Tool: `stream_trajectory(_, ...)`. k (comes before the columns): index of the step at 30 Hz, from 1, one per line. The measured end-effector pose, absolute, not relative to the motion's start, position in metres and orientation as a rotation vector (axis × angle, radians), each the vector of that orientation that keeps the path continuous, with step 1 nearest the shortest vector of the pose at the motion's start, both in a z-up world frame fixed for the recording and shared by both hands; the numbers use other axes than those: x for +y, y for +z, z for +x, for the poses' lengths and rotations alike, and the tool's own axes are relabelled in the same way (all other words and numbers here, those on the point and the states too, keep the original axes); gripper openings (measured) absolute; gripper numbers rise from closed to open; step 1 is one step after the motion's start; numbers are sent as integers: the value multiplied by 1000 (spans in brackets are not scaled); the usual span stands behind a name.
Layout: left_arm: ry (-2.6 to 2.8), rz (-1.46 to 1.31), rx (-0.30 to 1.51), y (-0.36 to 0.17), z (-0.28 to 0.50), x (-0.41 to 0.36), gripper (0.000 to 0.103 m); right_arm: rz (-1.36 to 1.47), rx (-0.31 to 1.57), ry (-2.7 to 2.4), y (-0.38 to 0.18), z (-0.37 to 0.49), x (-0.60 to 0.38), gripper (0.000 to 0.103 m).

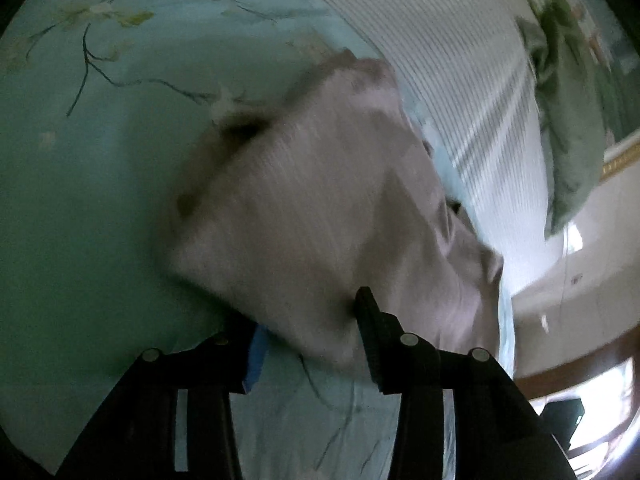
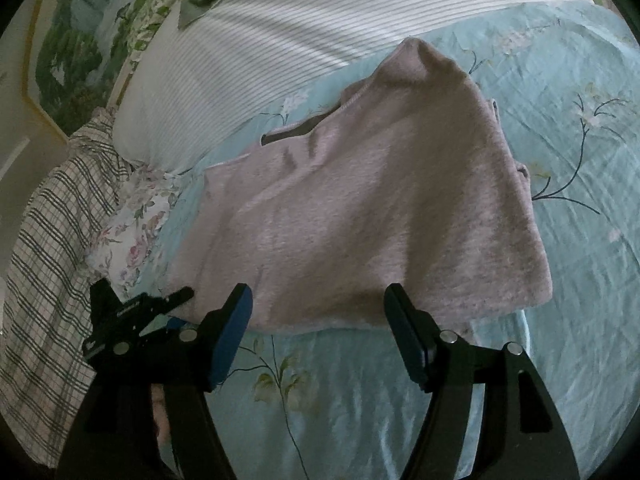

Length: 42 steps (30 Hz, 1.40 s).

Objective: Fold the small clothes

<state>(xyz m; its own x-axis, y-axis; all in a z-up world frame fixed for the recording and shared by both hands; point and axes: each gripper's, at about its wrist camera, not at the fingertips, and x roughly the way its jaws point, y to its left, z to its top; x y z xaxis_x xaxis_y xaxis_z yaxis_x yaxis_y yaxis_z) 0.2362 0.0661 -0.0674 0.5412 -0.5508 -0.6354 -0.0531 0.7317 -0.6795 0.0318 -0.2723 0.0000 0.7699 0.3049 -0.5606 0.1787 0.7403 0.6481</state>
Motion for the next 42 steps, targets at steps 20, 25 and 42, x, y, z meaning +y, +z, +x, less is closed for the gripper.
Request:
stream_trajectory(20,-494,-240,720,28,238,-50,9,748,721,94,19,93,-339,70)
stream_trajectory(25,-563,10,705,21,213,-123,7,773,734,174,19,115,-340,70)
stream_trajectory(42,-675,11,708,9,200,-139,7,850,895,485,-10,269,-272,40)
